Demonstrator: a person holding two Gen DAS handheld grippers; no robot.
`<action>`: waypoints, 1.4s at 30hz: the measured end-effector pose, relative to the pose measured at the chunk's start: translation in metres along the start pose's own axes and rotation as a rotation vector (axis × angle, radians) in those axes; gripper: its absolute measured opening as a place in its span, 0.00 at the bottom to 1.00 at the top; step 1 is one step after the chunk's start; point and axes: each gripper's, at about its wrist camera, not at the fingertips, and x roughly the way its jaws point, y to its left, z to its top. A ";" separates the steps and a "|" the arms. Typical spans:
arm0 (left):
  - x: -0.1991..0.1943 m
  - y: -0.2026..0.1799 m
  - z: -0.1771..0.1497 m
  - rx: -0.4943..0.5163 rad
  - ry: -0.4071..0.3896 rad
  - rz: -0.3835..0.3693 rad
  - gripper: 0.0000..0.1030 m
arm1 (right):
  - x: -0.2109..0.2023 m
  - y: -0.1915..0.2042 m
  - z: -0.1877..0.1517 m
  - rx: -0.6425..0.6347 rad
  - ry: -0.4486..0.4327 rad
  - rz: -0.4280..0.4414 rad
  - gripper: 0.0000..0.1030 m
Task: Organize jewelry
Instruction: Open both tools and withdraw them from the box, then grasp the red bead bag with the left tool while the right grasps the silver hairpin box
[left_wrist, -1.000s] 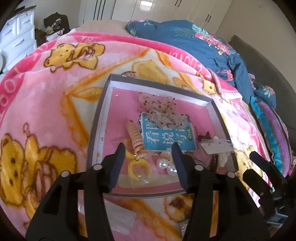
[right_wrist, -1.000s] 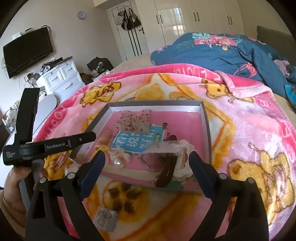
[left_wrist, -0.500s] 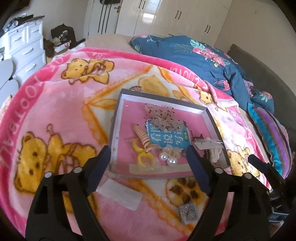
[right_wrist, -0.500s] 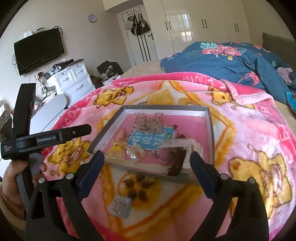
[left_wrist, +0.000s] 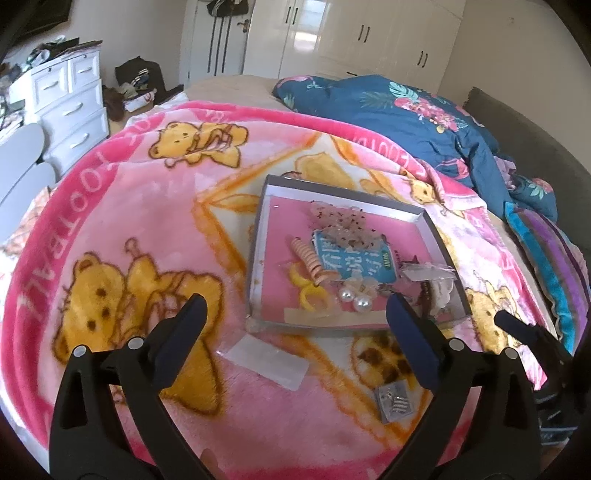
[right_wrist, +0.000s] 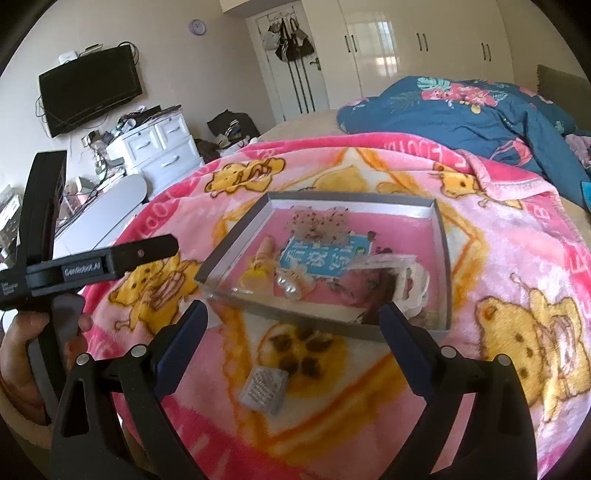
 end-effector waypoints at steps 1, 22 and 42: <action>0.000 0.002 -0.001 -0.005 0.001 0.001 0.88 | 0.001 0.001 -0.002 -0.002 0.004 0.001 0.91; 0.028 0.068 -0.039 -0.269 0.152 -0.049 0.90 | 0.035 0.015 -0.041 0.000 0.151 0.039 0.91; 0.078 0.044 -0.059 -0.266 0.214 -0.049 0.29 | 0.059 0.053 -0.082 -0.148 0.265 0.110 0.31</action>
